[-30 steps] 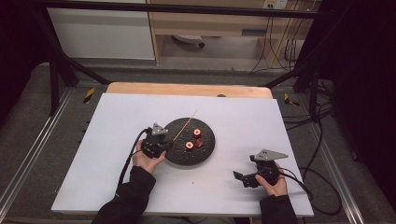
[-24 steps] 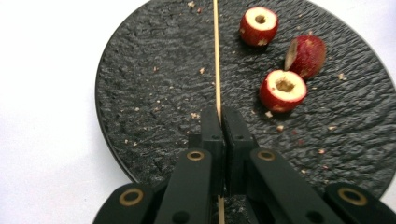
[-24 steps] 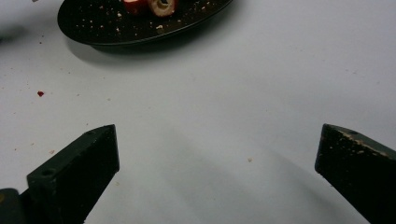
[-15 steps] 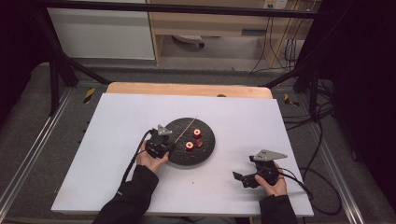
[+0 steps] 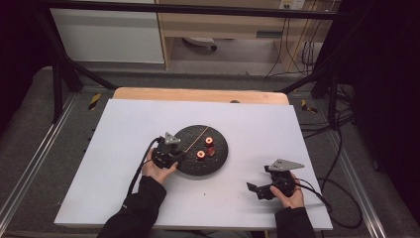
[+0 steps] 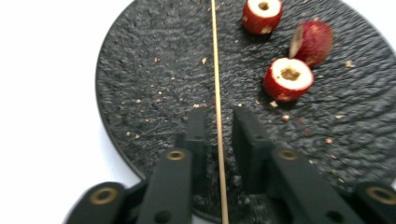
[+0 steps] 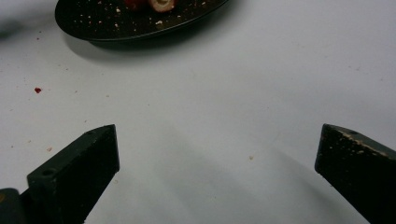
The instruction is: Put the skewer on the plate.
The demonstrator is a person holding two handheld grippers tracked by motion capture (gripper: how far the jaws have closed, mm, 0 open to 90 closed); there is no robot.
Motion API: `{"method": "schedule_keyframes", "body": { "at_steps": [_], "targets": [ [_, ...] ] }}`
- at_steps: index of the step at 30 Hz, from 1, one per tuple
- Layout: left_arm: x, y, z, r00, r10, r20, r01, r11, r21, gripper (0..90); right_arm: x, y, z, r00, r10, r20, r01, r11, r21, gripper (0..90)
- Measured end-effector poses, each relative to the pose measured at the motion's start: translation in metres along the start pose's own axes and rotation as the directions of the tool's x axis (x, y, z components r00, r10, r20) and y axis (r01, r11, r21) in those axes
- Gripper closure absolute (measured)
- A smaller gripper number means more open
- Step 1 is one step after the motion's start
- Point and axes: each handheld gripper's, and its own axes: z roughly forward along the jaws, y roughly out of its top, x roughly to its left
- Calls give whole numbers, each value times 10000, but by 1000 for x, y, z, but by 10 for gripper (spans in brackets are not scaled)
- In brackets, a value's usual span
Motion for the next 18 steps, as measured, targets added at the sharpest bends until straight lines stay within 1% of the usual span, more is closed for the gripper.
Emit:
{"method": "schedule_keyframes", "body": {
  "at_steps": [2, 3, 4, 7, 9, 10, 11, 13, 15, 18],
  "targets": [
    [2, -1, -7, 9999, 89, 87, -88, 9999, -105, 654, 0, 0, 0, 10000, 27, 1, -27, 10000, -2, 8],
    [2, -2, -11, 9998, 113, 154, -109, 9996, -243, 627, 0, 0, 0, 10000, 27, 5, -27, 10000, -8, 8],
    [4, -3, -15, 9996, 133, 252, -124, 9993, -355, 600, 0, 0, -1, 10000, 5, 17, -5, 10000, 1, 7],
    [8, -8, -26, 9975, 313, 641, -289, 9988, -384, 510, 0, 0, -1, 10000, 34, 15, -34, 10000, -34, 8],
    [11, -13, -33, 9965, 525, 644, -500, 9979, -402, 459, 0, 0, -1, 10000, 31, 11, -31, 10000, -35, 7],
    [13, -16, -36, 9961, 566, 683, -539, 9977, -409, 440, 0, 0, -1, 10000, 11, 17, -11, 10000, -32, 7],
    [15, -19, -39, 9947, 696, 753, -670, 9971, -364, 411, 0, 0, -1, 10000, 30, 5, -30, 10000, -11, 7],
    [20, -26, -45, 9939, 716, 844, -693, 9972, -289, 328, 0, 0, -1, 10000, 33, 1, -33, 10000, -13, 7],
    [25, -34, -49, 9935, 696, 898, -675, 9974, -260, 273, 0, 0, -1, 10000, 61, 1, -61, 10000, 0, 7],
    [31, -50, -56, 9942, 788, 736, -773, 9967, -233, 201, 0, 0, -1, 10000, 54, -13, -54, 10000, 5, 7]
  ]
}}
